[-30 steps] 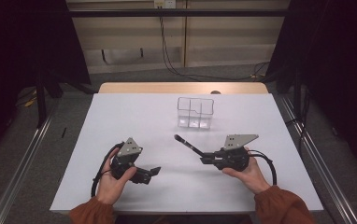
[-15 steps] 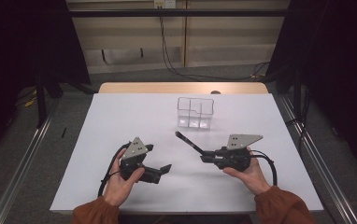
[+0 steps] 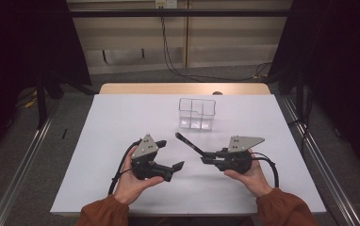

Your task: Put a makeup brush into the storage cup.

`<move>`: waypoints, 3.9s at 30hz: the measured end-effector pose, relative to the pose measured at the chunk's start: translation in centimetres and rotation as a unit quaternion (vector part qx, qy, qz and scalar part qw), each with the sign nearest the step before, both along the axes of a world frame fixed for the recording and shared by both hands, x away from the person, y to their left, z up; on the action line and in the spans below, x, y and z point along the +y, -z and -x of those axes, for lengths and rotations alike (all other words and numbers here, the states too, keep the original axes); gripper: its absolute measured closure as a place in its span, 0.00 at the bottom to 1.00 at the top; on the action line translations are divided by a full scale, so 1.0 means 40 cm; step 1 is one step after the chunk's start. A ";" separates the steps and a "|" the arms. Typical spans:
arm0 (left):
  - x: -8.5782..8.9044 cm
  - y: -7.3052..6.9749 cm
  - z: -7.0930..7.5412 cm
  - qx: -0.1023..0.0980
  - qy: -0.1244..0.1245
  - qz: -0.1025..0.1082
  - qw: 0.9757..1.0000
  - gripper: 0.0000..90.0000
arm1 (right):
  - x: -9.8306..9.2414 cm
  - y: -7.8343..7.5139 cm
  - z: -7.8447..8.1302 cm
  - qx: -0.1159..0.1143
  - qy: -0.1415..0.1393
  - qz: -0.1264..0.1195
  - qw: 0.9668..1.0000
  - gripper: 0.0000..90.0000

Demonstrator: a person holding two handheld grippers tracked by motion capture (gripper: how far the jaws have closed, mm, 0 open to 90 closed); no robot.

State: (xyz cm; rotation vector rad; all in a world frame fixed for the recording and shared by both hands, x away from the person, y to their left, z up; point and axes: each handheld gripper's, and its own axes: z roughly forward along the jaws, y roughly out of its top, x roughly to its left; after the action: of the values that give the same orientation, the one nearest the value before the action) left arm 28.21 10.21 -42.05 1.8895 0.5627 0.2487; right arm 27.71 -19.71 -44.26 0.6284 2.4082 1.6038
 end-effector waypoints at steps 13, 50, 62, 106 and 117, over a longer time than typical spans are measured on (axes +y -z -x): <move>-0.065 -0.006 -0.016 -0.008 0.022 0.016 1.000 0.15 | 0.006 0.002 0.000 -0.008 -0.002 -0.002 1.000 0.88; -0.093 -0.019 -0.023 0.045 0.015 0.075 0.996 0.72 | 0.011 0.024 0.001 -0.008 -0.019 0.004 1.000 0.88; -0.099 -0.029 -0.019 0.061 0.035 0.091 0.993 0.84 | 0.019 0.030 0.002 -0.007 -0.021 0.002 1.000 0.87; -0.007 -0.073 -0.040 0.070 0.019 0.077 0.994 0.88 | -0.015 0.015 0.006 0.008 0.023 -0.050 0.998 0.04; 0.029 -0.090 -0.049 0.067 0.009 0.060 0.996 0.88 | -0.031 0.009 0.015 -0.006 0.044 -0.049 0.998 0.02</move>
State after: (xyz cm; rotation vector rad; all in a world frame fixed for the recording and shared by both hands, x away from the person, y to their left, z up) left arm 30.17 11.36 -38.46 1.8030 0.6370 0.0755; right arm 27.10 -20.97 -44.62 0.7291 2.2719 1.6925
